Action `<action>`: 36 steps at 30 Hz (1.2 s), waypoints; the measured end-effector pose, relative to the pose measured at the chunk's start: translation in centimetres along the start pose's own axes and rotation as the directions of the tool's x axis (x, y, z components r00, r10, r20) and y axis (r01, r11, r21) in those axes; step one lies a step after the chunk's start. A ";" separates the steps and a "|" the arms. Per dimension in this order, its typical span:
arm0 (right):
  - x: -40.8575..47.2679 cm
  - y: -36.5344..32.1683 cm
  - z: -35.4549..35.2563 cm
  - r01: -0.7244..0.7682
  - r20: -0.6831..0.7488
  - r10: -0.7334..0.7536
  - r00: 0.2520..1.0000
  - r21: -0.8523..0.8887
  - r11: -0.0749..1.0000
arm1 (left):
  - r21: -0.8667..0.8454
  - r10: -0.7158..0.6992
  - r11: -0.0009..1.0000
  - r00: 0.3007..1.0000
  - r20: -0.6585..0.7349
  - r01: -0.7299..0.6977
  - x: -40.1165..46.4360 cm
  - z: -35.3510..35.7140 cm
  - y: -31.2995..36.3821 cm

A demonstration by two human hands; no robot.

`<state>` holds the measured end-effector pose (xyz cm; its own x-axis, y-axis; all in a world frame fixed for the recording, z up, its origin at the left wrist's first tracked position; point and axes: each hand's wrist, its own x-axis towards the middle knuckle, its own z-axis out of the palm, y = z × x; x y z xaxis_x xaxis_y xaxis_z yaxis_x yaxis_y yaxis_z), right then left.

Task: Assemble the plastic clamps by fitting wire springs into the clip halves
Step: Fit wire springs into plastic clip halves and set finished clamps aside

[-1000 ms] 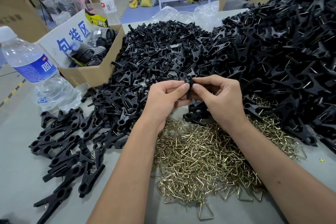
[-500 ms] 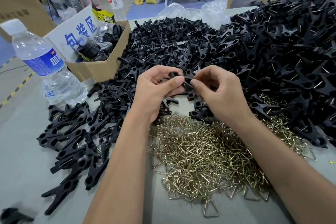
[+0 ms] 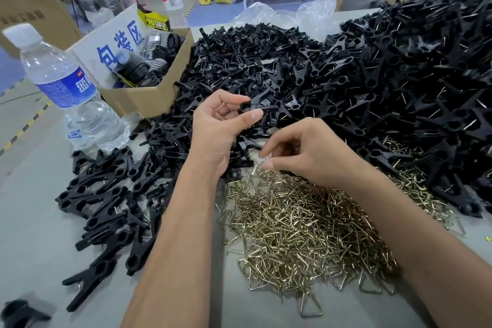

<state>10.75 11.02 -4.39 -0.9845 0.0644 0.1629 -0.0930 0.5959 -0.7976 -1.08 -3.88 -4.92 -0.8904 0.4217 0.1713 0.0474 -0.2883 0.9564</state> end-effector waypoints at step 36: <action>-0.8 1.5 0.0 0.011 -0.453 0.332 0.828 0.604 0.797 | 0.130 -0.016 0.991 0.943 0.333 -0.029 -0.1 0.3 -0.7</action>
<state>11.42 11.88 -5.75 -0.7785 0.6134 0.1329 -0.1746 -0.0081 -0.9846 -0.91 -3.47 -5.56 -0.6891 0.6888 0.2251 0.1320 -0.1862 0.9736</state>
